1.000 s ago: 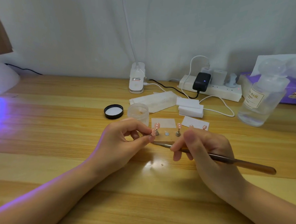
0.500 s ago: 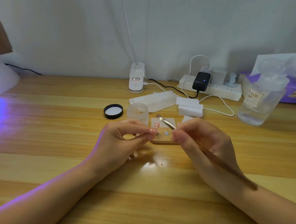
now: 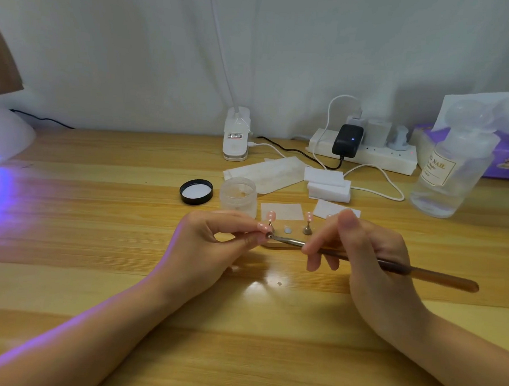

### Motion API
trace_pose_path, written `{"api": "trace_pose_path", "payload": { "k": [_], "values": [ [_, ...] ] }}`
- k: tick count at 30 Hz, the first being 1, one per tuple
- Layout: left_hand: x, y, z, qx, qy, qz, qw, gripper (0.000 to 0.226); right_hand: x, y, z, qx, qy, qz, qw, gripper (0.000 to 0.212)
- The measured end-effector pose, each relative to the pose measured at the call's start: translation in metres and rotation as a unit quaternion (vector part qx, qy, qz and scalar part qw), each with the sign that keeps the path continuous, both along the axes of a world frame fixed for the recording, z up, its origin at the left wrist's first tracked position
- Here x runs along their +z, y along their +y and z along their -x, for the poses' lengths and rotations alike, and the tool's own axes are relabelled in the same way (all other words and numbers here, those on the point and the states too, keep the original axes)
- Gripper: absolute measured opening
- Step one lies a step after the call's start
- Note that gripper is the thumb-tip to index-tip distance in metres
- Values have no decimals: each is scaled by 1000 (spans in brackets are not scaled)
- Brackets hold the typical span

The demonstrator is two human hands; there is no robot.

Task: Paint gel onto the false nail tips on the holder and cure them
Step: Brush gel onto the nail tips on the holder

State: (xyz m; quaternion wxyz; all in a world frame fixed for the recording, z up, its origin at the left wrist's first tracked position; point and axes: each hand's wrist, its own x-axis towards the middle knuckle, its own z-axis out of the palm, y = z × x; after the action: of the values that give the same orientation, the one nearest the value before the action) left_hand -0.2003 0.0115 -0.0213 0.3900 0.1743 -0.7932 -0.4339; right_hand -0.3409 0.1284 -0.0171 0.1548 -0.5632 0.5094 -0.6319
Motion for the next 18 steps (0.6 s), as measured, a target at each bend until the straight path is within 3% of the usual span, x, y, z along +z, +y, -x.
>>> {"api": "trace_pose_path", "payload": {
  "k": [4, 11, 18],
  "values": [
    [0, 0, 0, -3, -2, 6, 1000, 12, 0, 1, 1, -7, -17, 14, 1000, 61],
    [-1, -1, 1, 6, 0, 6, 1000, 14, 1, -1, -1, -11, 15, -28, 999, 41],
    [-1, 0, 1, 3, -1, -1, 1000, 13, 1, 1, 0, -14, -41, 2, 999, 53]
  ]
}}
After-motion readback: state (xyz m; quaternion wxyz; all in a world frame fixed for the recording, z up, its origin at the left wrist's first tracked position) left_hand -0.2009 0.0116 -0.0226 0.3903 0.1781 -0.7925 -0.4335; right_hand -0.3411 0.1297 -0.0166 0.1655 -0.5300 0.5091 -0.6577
